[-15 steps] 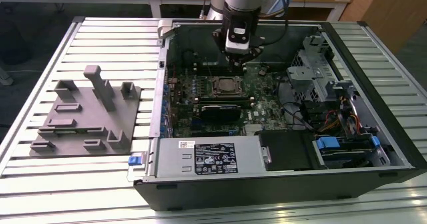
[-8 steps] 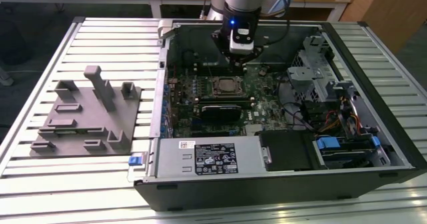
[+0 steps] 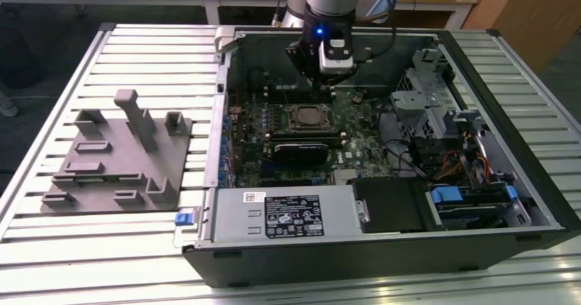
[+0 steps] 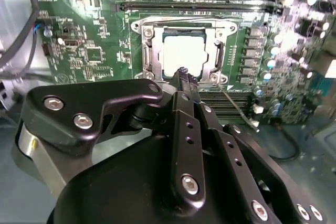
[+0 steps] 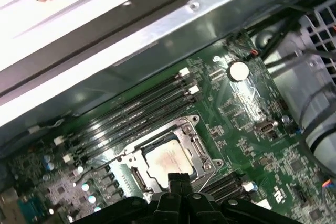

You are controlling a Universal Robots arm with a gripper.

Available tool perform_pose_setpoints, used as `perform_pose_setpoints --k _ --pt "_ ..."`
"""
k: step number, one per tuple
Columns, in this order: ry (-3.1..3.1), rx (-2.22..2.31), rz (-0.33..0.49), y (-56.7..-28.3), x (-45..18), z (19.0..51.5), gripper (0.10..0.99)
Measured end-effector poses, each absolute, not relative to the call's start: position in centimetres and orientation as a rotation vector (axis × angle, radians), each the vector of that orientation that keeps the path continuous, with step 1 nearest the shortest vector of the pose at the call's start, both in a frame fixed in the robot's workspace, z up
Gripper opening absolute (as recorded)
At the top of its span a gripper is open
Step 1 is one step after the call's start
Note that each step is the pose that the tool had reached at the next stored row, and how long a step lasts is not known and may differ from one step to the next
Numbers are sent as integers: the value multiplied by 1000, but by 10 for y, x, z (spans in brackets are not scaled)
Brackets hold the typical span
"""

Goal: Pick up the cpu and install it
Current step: 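Install the first cpu locking lever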

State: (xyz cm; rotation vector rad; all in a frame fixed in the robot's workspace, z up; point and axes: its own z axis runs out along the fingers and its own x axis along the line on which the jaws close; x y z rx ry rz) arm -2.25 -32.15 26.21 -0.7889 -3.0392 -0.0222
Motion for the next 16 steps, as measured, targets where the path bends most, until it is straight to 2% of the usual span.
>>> perform_pose_setpoints --k 16 --pt "-3119 -344 -22 -322 -22 261 106"
